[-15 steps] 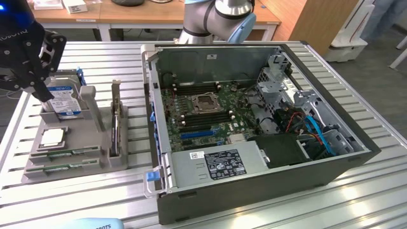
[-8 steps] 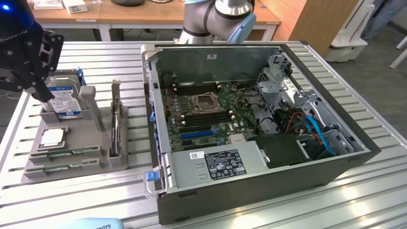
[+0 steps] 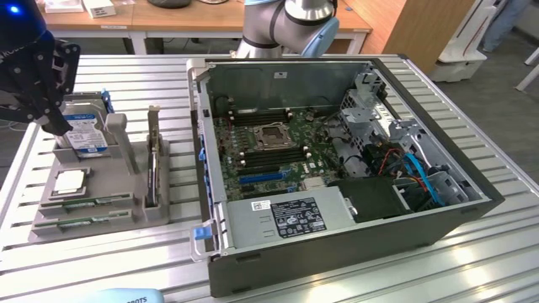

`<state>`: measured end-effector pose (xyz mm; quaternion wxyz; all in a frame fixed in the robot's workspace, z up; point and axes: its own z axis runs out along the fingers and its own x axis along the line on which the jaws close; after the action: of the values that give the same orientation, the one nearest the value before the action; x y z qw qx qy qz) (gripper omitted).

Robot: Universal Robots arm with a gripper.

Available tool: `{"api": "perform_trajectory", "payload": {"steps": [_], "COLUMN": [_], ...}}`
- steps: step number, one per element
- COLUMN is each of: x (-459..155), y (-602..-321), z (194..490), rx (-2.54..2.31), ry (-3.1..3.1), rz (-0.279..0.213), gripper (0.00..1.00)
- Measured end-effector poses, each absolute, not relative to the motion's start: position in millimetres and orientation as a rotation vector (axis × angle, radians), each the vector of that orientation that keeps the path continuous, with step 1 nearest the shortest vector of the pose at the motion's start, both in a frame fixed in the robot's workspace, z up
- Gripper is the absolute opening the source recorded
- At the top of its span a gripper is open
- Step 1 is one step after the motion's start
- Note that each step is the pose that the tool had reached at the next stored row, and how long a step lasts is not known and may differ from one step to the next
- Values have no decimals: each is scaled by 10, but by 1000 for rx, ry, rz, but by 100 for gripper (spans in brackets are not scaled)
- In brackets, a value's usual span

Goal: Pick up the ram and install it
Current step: 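Pick up the ram and move it above insertion slot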

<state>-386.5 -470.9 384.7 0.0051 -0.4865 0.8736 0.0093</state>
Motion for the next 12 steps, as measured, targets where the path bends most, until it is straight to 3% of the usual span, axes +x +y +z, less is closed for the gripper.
{"api": "perform_trajectory", "payload": {"steps": [12], "x": [-3865], "y": [-4708], "z": [3832], "rx": [-1713], "ry": [2623], "rz": [30], "gripper": [10]}}
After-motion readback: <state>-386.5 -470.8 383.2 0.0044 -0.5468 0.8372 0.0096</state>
